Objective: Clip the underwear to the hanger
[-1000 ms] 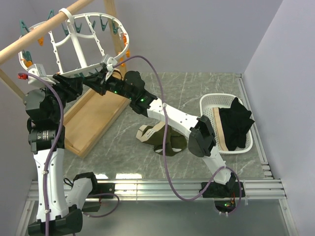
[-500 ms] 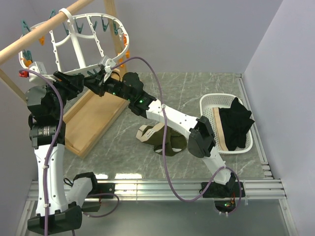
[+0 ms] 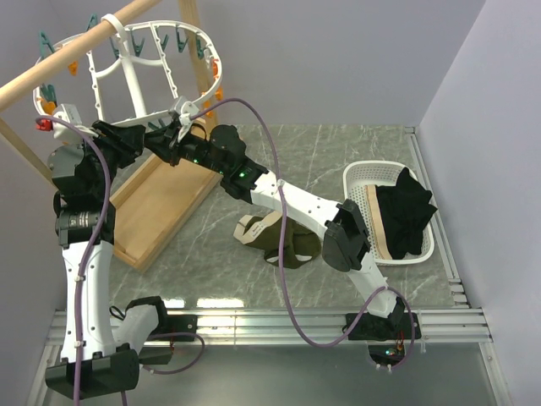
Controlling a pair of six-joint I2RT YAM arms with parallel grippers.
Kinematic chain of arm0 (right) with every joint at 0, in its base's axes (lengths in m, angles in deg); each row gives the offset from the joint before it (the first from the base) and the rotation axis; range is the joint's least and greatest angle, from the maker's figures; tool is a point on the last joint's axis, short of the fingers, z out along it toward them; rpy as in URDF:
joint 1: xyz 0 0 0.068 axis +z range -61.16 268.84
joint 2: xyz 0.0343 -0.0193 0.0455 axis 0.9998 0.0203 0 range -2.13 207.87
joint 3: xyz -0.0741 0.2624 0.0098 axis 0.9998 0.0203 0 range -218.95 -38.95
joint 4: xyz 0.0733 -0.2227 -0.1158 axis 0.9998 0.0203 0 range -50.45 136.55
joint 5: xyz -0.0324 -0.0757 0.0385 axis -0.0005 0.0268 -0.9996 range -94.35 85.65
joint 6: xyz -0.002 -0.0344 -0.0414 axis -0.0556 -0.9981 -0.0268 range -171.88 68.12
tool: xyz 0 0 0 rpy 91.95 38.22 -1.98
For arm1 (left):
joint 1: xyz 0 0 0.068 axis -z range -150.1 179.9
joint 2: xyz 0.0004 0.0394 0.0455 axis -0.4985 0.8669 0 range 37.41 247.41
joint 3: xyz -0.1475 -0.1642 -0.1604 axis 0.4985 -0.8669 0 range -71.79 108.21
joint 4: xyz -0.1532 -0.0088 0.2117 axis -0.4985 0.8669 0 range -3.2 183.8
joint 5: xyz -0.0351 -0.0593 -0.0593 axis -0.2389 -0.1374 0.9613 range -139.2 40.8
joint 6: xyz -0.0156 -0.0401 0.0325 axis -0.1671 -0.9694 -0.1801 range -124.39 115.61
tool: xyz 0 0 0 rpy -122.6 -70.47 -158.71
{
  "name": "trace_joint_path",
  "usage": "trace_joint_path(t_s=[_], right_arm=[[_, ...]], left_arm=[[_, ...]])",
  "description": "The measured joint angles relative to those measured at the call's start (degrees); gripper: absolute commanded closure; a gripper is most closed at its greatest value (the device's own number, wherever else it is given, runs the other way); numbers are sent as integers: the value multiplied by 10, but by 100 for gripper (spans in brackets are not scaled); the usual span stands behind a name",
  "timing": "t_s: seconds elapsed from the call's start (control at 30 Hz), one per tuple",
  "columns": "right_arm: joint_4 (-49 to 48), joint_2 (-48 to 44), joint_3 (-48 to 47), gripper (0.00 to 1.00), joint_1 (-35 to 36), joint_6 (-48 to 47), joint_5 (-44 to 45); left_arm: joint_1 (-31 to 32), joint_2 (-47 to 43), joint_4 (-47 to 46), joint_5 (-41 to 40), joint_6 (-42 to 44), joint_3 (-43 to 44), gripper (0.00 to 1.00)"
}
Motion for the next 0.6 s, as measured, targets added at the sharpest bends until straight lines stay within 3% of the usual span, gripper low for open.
trace_joint_path(t_s=[0.13,0.23,0.27,0.3,0.43,0.6], right_arm=[[0,0,2,100,0,-2,2],[-2,0,4,100,0,-4,3],[-4,0,5,94,0,-7,4],[-4,0,6,79,0,-8,4],[-3,-6,21,47,0,-8,3],[8,-38,101,39,3,-17,-12]], left_arm=[[2,1,-7,1,-6,-3,68],[2,2,-9,-3,-5,-3,84],[1,2,-9,-6,-2,-3,88],[0,2,-9,-7,-2,-3,98],[0,5,-10,-7,-3,-3,100],[1,3,-14,-2,-7,-3,100]])
